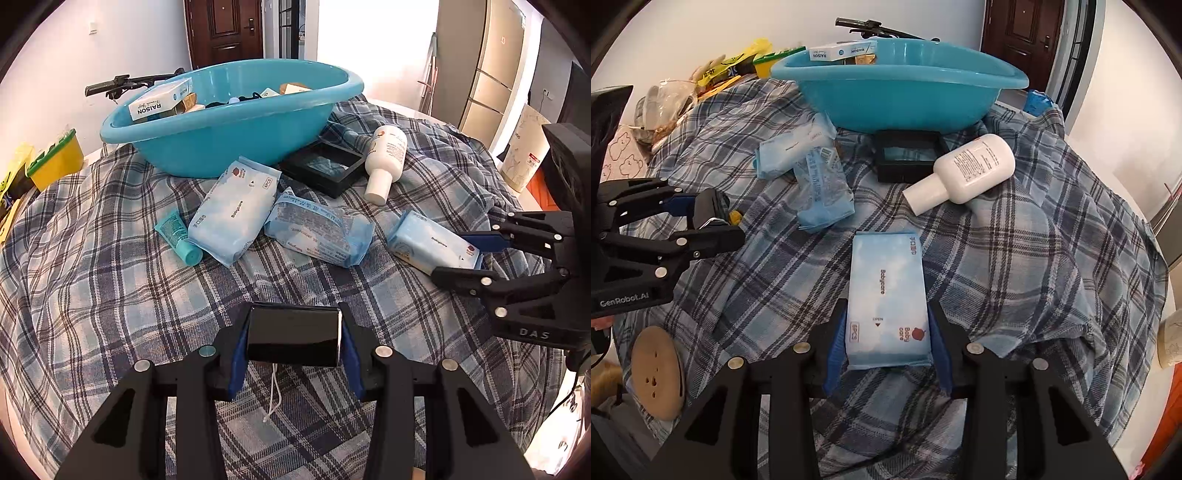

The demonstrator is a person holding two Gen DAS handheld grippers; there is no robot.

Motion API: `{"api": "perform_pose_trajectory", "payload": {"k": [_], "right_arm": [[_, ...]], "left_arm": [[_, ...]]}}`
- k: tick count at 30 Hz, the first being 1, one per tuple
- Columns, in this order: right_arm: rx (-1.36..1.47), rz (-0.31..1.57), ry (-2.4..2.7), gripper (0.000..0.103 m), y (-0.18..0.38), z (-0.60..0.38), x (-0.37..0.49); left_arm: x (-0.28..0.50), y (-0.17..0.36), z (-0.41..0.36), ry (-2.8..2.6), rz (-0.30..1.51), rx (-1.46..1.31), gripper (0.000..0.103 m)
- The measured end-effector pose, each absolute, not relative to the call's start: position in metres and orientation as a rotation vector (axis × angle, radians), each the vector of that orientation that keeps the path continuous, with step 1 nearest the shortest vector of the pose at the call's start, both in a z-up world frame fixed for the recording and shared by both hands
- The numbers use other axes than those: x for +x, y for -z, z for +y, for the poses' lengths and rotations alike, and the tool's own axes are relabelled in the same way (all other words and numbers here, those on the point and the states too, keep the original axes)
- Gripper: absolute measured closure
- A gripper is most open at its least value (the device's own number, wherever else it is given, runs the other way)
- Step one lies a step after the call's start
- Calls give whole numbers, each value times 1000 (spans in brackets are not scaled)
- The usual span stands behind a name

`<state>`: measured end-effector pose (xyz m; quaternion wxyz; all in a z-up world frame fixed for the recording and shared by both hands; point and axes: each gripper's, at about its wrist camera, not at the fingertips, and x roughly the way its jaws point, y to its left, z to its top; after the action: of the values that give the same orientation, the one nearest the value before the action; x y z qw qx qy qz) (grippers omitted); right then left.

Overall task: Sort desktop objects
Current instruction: 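Close the left gripper on the black case while the right gripper grasps the blue wipes pack, then lift the black case with the left gripper while the right gripper raises the wipes pack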

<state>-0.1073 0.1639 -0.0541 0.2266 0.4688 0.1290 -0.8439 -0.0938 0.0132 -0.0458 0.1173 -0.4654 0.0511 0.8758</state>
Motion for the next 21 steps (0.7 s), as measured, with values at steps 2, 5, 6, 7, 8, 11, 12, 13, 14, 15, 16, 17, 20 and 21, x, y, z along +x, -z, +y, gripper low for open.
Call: {"api": "perform_pose_trajectory", "payload": {"k": [2,5,6,7,8,11,12,13,14,15,16,17,20,21], "right_arm": [[1290,357,2347,63,56,159,-111],[1288,378,2345,61,59,152,-115],[1293,390,2350,61,61,151,-117],[1285,382,2359,61,61,152,-117],[1291,371,2367,65,61,153,-117],[1305,318,2398,65,58,161,-116],[1300,294,2413,65,56,164,-115],[1292,274,2430,65,54,165,-113],[1284,261,2449,65,51,167,-111],[1273,252,2472,65,49,167,-109],[1259,245,2496,65,46,167,-107],[1245,235,2517,65,42,167,-105],[1199,194,2568,65,33,167,-97],[1187,183,2579,65,30,167,-95]], "left_arm": [[-94,46,14,-2566,151,-1363,58],[-94,46,13,-2572,155,-1362,58],[-94,46,13,-2574,155,-1363,58],[-94,46,12,-2575,149,-1363,58],[-95,46,12,-2578,141,-1364,58],[-95,46,10,-2594,127,-1362,58],[-95,46,10,-2605,124,-1359,58],[-95,46,10,-2615,121,-1354,58],[-94,46,10,-2627,111,-1350,58],[-93,47,11,-2637,99,-1346,58],[-93,47,11,-2647,88,-1343,58],[-92,47,11,-2658,76,-1338,58],[-89,46,11,-2690,53,-1323,58],[-88,46,11,-2703,45,-1317,58]]}}
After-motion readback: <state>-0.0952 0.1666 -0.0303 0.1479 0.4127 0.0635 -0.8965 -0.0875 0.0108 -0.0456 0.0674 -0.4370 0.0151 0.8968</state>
